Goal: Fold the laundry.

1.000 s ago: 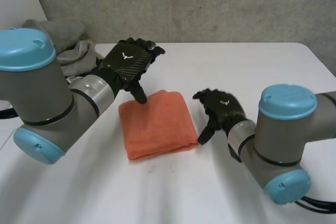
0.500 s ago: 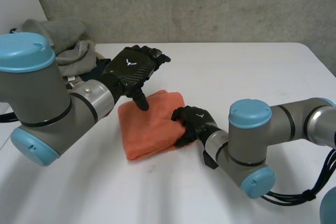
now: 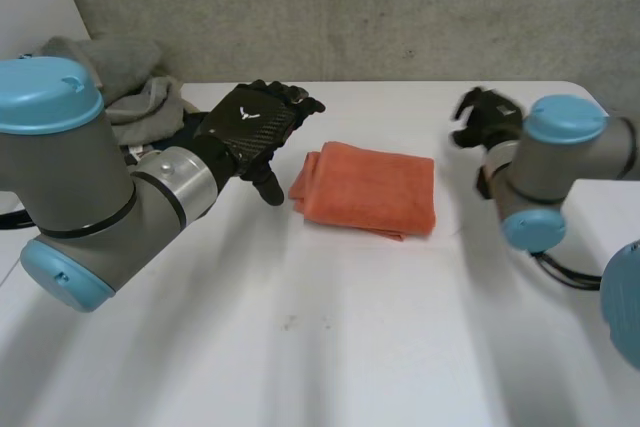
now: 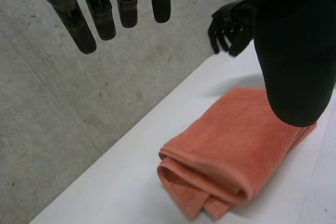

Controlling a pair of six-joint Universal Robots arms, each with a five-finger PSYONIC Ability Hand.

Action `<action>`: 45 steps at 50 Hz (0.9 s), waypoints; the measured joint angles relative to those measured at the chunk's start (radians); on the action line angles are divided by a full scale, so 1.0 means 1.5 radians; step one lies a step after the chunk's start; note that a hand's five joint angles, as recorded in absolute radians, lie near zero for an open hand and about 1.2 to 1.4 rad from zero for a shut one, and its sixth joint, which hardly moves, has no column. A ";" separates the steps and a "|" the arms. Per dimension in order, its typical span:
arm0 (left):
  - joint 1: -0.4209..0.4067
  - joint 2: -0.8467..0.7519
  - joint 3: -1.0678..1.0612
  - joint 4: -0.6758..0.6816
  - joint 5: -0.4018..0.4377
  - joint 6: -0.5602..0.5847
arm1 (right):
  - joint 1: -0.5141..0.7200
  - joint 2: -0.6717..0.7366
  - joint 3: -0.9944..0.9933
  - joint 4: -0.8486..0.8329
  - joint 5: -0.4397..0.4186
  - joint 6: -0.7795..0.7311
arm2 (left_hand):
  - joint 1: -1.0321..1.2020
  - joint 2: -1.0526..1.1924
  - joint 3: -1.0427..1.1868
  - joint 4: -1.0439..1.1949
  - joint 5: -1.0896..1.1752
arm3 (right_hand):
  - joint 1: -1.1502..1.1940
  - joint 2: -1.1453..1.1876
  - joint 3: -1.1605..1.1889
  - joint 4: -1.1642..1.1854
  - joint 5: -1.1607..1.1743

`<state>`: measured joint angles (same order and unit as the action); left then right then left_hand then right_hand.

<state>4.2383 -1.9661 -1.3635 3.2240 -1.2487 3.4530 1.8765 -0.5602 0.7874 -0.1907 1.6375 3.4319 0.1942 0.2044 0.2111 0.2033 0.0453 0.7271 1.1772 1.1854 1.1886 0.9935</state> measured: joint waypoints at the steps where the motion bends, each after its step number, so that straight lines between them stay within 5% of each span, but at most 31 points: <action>1: 0.000 0.000 0.002 0.001 0.000 0.000 | -0.009 0.007 -0.014 0.003 0.005 -0.002 | 0.000 0.000 0.000 0.000 0.000 | 0.000 0.000 0.000 0.000 0.000; 12: -0.008 -0.011 0.026 0.004 -0.001 0.000 | -0.125 0.123 -0.233 0.048 0.083 -0.071 | 0.000 0.000 0.000 0.000 0.000 | 0.000 0.000 0.000 0.000 0.000; 16: -0.012 -0.016 0.027 0.004 -0.002 0.000 | -0.129 0.116 -0.229 0.056 0.015 -0.083 | 0.000 0.000 0.000 0.000 0.000 | 0.000 0.000 0.000 0.000 0.000; 17: -0.014 -0.017 0.025 0.003 -0.003 -0.001 | -0.127 0.103 -0.211 0.061 -0.033 -0.086 | 0.000 0.000 0.000 0.000 0.000 | 0.008 -0.209 -0.212 -0.212 -0.190; 22: -0.019 -0.019 0.019 0.002 -0.006 -0.001 | -0.120 0.074 -0.165 0.068 -0.119 -0.091 | 0.000 0.000 0.000 0.000 0.000 | 0.008 -0.209 -0.212 -0.212 -0.190; 23: -0.023 -0.020 0.012 0.001 -0.009 -0.001 | -0.111 0.029 -0.090 0.077 -0.208 -0.100 | 0.000 0.000 0.000 0.000 0.000 | -0.328 -0.606 -0.607 -0.604 -0.581; 27: -0.030 -0.021 0.004 0.001 -0.011 0.000 | -0.102 -0.029 0.011 0.083 -0.281 -0.143 | 0.000 0.000 0.000 0.000 0.000 | -0.343 -0.635 -0.646 -0.636 -0.619; 40: -0.033 -0.021 -0.010 0.000 -0.011 -0.001 | -0.058 -0.069 0.160 0.082 -0.307 -0.379 | 0.000 0.000 0.000 0.000 0.000 | -0.343 -0.635 -0.646 -0.636 -0.619; 45: -0.031 -0.020 -0.016 0.000 -0.011 -0.001 | -0.018 -0.076 0.201 0.066 -0.302 -0.388 | 0.000 0.000 0.000 0.000 0.000 | -0.343 -0.635 -0.646 -0.636 -0.619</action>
<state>4.1913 -1.9967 -1.3879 3.2244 -1.2655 3.4518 1.8490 -0.6747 1.0895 -0.0915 1.1850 2.8500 0.1942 0.2044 0.2109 0.2033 0.0453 0.2131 0.2247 0.2165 0.2344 0.0650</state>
